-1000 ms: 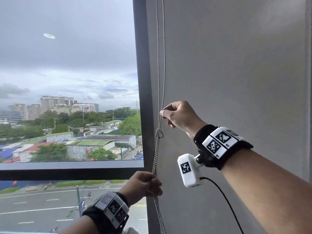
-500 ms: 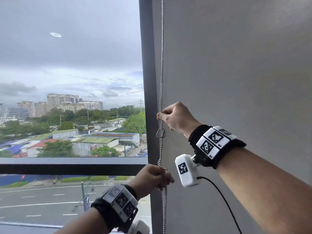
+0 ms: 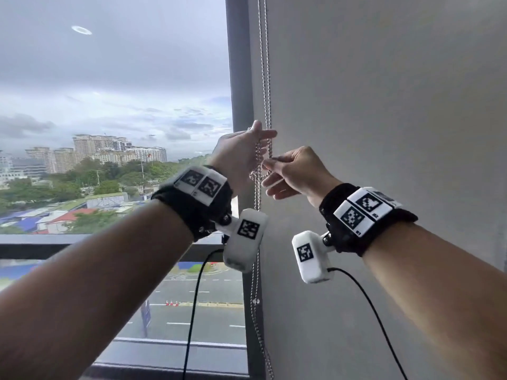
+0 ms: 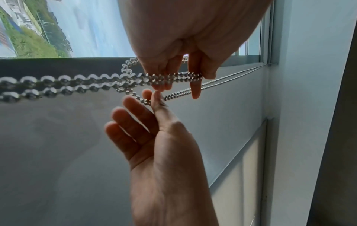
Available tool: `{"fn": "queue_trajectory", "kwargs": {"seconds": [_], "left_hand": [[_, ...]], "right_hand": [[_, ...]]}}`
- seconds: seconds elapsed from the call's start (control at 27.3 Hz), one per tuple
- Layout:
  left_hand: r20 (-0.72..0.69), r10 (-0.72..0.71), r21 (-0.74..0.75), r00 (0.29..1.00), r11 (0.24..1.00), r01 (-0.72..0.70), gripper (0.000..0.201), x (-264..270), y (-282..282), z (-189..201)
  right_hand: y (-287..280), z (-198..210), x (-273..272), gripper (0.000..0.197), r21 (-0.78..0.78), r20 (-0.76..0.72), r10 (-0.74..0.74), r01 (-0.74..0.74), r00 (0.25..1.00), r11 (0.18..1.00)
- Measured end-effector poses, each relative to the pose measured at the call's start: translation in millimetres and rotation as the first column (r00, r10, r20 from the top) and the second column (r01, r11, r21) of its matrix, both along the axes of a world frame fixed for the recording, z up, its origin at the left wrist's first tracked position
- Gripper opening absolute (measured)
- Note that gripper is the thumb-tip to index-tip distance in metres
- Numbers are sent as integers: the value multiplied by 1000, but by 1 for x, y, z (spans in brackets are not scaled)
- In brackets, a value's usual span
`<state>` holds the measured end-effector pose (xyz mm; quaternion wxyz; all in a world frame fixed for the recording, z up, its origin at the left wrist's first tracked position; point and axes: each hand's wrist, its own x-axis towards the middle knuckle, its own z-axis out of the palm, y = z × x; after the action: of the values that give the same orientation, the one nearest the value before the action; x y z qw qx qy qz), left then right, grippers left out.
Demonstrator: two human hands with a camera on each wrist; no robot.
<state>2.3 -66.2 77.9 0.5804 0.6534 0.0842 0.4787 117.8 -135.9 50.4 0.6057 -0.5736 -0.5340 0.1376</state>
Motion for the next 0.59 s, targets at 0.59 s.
{"fn": "queue_trajectory", "kwargs": {"seconds": [0.59], "left_hand": [[-194, 85, 6, 977, 996, -86, 32, 11, 3, -32]], "right_hand": [[-6, -4, 22, 11, 51, 503, -385, 418, 774, 907]]}}
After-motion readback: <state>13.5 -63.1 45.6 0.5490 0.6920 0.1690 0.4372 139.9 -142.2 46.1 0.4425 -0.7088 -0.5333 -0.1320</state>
